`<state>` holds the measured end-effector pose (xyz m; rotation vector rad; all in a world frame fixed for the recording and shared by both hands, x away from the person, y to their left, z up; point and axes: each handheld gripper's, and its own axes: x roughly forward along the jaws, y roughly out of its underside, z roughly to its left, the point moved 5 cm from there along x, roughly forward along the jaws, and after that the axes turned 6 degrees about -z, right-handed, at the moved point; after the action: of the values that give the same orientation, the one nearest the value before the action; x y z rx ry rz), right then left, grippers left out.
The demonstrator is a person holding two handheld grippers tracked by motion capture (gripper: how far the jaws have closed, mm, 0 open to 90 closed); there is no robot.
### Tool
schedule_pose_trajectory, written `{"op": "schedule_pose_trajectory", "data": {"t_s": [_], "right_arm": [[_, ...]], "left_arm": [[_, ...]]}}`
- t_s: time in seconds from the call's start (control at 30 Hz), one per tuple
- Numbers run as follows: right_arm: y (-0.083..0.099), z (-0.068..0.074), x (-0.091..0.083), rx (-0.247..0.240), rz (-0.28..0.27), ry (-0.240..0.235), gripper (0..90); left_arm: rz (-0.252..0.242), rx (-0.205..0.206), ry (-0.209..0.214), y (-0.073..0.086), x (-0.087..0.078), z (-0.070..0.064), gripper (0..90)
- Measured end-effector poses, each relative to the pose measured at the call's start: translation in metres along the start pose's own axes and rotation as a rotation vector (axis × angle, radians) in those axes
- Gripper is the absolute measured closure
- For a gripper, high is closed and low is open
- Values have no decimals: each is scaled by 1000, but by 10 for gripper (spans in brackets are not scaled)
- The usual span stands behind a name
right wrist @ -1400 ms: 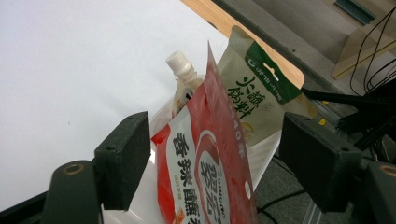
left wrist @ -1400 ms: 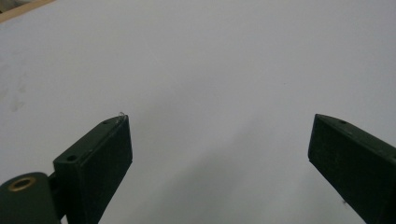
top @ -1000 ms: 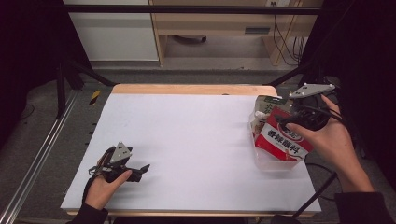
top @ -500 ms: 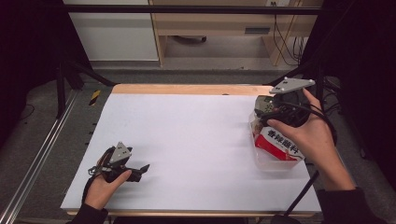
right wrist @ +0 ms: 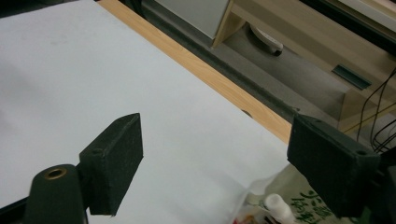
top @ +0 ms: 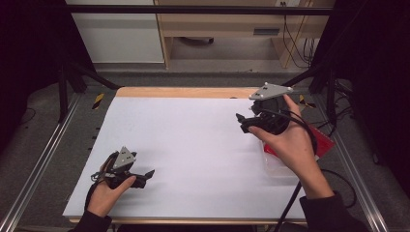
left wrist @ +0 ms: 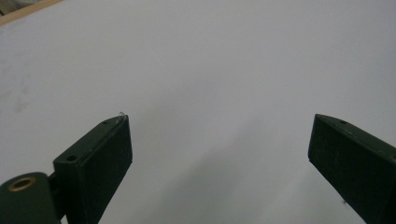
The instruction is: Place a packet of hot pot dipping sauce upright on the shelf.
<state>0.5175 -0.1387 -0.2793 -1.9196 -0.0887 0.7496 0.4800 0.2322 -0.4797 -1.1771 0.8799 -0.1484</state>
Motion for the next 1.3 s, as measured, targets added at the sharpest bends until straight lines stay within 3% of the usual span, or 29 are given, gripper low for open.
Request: {"op": "schedule_pose_trajectory", "data": {"t_s": [0.37, 0.67, 1.3], "right_arm": [[11, 34, 31, 0, 10, -57, 138], [33, 61, 51, 12, 28, -107, 123], [94, 87, 91, 78, 92, -148, 81]], "left_arm": [[-3, -4, -2, 0, -1, 2, 65], [-5, -4, -3, 0, -1, 3, 65], [-10, -11, -8, 0, -2, 5, 64]]}}
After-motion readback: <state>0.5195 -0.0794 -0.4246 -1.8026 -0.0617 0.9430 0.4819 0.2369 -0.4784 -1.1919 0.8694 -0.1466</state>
